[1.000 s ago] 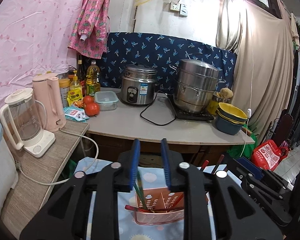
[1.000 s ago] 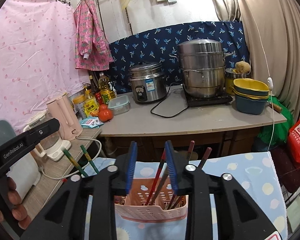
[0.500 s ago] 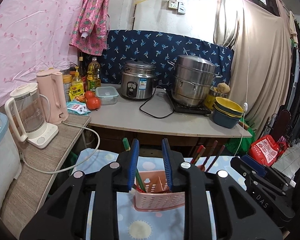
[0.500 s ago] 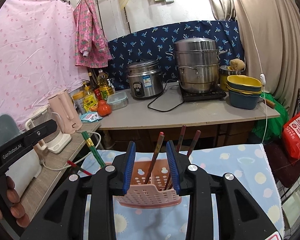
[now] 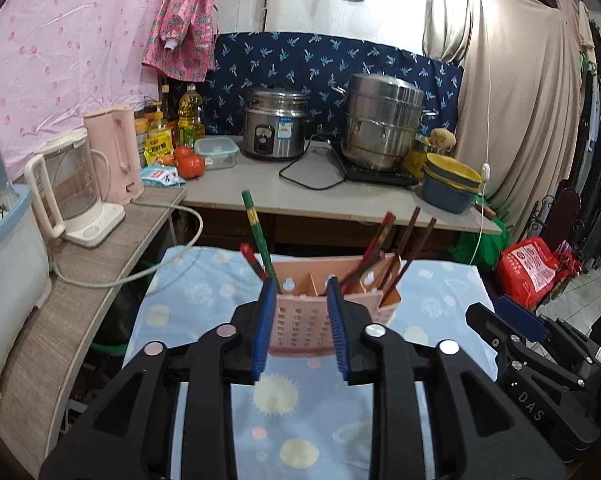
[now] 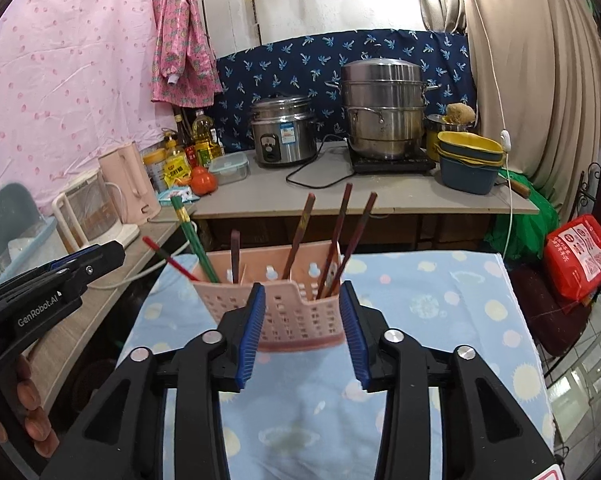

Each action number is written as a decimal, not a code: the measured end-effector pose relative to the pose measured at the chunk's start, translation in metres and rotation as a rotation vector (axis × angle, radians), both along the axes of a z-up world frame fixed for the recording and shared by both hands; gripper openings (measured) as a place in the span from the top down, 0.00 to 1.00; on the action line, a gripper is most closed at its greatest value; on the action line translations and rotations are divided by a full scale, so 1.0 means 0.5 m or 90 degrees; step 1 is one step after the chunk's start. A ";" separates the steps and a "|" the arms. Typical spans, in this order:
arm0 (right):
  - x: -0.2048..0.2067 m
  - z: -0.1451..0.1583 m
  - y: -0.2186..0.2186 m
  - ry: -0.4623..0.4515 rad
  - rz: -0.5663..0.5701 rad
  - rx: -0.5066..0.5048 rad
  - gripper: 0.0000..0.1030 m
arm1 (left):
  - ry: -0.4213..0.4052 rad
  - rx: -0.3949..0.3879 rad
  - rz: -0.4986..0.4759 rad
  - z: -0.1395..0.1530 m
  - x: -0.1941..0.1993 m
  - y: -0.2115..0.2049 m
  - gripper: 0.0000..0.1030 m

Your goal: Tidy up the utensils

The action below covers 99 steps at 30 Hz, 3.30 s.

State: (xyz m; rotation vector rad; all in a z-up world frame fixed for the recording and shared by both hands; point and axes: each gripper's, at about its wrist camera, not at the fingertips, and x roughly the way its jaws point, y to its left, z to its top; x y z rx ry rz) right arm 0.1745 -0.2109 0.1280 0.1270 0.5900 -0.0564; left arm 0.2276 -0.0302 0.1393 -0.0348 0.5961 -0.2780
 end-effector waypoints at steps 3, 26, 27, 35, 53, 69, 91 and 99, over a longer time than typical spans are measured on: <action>-0.029 -0.018 0.002 0.015 -0.004 -0.008 0.56 | 0.007 0.013 0.003 -0.022 -0.027 -0.003 0.63; -0.143 -0.096 0.002 0.076 -0.028 -0.003 0.25 | 0.057 0.072 0.028 -0.127 -0.125 -0.012 0.17; -0.146 -0.097 0.001 0.074 -0.029 0.001 0.19 | 0.058 0.074 0.027 -0.130 -0.127 -0.013 0.17; -0.156 -0.101 0.008 0.071 -0.034 -0.017 0.14 | 0.073 0.086 0.028 -0.151 -0.141 -0.016 0.17; -0.164 -0.109 0.012 0.072 -0.050 -0.056 0.06 | 0.085 0.100 0.051 -0.163 -0.140 -0.008 0.07; -0.167 -0.119 0.011 0.084 -0.055 -0.052 0.06 | 0.089 0.099 0.060 -0.166 -0.140 -0.003 0.07; -0.169 -0.124 0.012 0.089 -0.055 -0.053 0.06 | 0.095 0.109 0.070 -0.170 -0.143 -0.002 0.07; -0.170 -0.128 0.017 0.091 -0.054 -0.054 0.06 | 0.097 0.113 0.072 -0.174 -0.143 -0.001 0.07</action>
